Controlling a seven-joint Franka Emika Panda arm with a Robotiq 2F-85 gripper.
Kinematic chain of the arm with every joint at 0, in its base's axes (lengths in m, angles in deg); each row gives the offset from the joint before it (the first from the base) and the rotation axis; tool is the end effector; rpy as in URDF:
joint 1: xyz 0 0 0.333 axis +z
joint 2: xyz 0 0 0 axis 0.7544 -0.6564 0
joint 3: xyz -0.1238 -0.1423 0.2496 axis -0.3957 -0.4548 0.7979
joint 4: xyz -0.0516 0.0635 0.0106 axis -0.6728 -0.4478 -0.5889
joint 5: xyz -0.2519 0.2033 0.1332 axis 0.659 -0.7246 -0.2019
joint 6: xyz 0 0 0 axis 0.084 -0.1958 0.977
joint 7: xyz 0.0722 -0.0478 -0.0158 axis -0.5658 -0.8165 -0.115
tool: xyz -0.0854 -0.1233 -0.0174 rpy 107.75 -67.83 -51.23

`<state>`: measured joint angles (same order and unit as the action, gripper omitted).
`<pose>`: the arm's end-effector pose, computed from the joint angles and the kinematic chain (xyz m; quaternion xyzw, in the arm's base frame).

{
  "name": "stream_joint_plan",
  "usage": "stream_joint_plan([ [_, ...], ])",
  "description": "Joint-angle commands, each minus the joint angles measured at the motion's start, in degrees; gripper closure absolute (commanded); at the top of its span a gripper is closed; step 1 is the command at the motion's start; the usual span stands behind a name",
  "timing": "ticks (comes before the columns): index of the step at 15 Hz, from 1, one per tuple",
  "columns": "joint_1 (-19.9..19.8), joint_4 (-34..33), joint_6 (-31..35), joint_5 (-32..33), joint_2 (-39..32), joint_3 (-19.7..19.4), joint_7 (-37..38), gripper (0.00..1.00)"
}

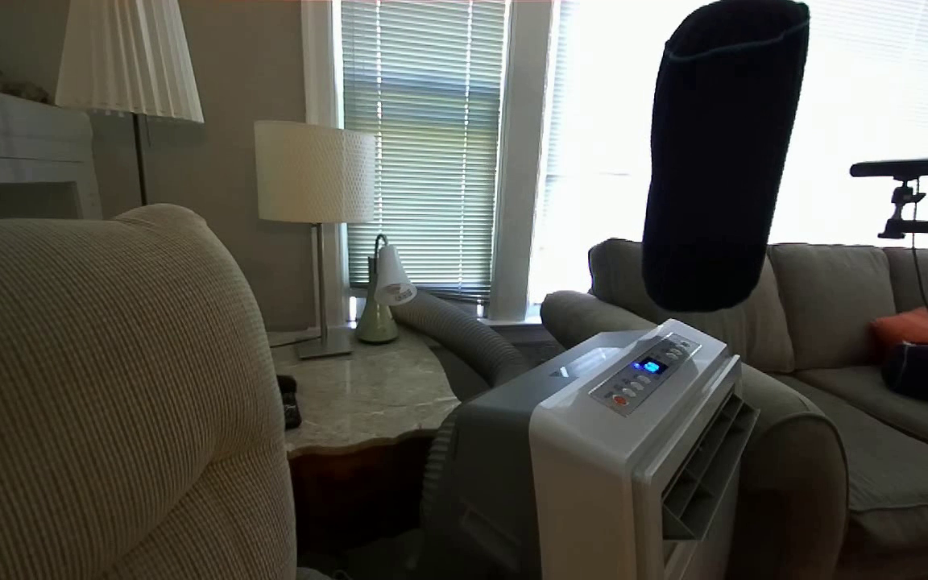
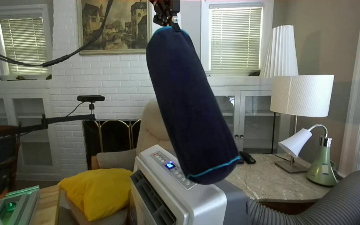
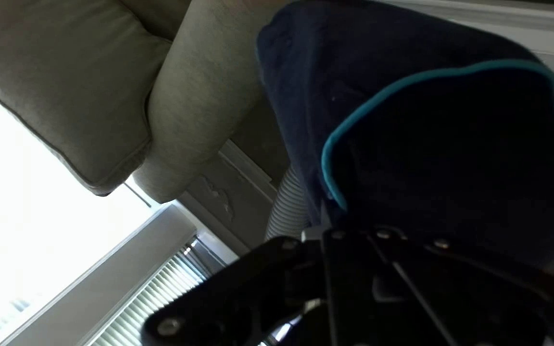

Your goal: Move the pencil case to the armchair

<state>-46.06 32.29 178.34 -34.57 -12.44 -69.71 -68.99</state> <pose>0.4018 0.0375 0.5973 0.9713 0.0273 0.1206 0.2031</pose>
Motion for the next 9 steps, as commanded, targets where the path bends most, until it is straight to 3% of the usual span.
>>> stream_joint_plan([
  [1,0.0,0.9,-0.1,-0.1,0.9,0.9,0.3,0.96],
  [9,0.4,2.8,-0.2,-0.1,2.3,1.9,0.9,0.96],
])
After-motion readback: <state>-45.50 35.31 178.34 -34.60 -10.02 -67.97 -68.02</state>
